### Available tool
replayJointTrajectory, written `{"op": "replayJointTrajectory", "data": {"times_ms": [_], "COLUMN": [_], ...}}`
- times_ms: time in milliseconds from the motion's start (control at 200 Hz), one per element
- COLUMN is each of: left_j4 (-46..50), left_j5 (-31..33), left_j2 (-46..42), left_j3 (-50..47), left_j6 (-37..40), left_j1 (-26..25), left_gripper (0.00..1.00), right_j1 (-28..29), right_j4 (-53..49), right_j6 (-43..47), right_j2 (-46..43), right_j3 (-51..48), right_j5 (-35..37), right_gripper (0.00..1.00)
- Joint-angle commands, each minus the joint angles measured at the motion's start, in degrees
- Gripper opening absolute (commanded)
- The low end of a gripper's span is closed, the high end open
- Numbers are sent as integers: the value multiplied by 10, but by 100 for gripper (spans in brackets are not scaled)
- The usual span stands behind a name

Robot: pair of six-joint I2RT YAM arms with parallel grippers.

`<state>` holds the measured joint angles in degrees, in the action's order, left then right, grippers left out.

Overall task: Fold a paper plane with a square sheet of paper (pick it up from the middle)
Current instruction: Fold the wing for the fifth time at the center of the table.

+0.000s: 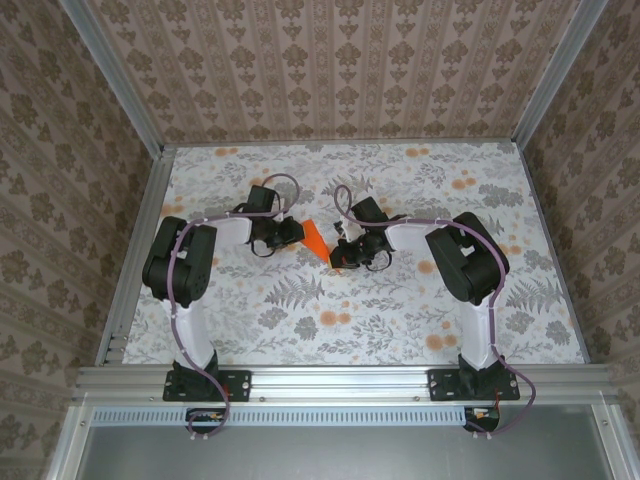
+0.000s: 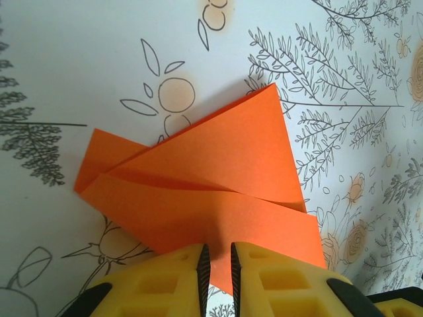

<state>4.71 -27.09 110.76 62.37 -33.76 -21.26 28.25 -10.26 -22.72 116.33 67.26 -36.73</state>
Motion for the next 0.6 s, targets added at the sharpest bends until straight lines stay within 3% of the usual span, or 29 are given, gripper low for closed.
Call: {"op": "replayJointTrajectory", "data": {"times_ms": [0, 595], "left_j4": [30, 36], "left_j5": [33, 17], "left_j2": [19, 19], "left_j3": [12, 63], "left_j6": [18, 67], "left_j1": [19, 35], "left_gripper": [19, 20], "right_j1": [-7, -7], "right_j4": [-52, -45], "right_j6": [-1, -3], "right_j2": [30, 29], "right_j3": [-23, -28], "right_j5": [42, 34], "right_gripper": [4, 4]}}
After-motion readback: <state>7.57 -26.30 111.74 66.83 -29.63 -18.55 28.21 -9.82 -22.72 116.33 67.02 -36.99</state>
